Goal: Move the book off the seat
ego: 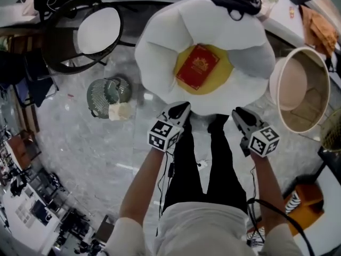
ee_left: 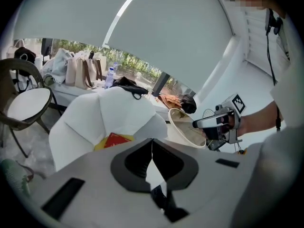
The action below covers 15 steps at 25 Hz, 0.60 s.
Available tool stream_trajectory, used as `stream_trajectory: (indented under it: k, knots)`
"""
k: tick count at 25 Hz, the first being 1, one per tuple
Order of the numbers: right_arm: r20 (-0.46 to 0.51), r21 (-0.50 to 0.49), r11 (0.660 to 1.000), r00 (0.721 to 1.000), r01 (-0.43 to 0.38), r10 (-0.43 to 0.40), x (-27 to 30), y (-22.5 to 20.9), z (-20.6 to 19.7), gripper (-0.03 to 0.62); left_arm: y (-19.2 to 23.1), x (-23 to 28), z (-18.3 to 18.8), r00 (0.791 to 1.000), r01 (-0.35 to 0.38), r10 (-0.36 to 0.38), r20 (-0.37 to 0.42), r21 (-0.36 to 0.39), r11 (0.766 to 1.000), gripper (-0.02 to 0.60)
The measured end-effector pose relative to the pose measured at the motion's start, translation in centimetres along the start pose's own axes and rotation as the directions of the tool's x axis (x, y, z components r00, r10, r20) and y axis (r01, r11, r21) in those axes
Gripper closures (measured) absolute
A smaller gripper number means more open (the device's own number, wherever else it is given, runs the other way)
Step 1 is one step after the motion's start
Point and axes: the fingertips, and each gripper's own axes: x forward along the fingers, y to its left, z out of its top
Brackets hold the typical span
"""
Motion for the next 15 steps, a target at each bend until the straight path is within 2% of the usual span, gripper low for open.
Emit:
stream_trajectory:
  k: [7,11,15]
  knots:
    - [-0.022,0.072,0.997,1.0,-0.005,0.007,6.1,-4.9,-3.7,0.496,4.3,5.4,-4.5,0.999,-0.011,0.01,-0.037,-0.015,1.0,0.577]
    - [-0.047,0.085,0.996,0.999,-0.009,0.013,10.0,-7.9,-6.1,0.488,7.8,9.0,-7.6,0.996,-0.04,0.04,-0.078,0.002,0.999,0.577]
    - [-0.064,0.104,0.995,0.998,-0.011,0.018,13.6,-10.2,-8.4,0.484,10.7,12.0,-9.5,0.995,-0.04,0.038,-0.091,-0.019,0.999,0.575]
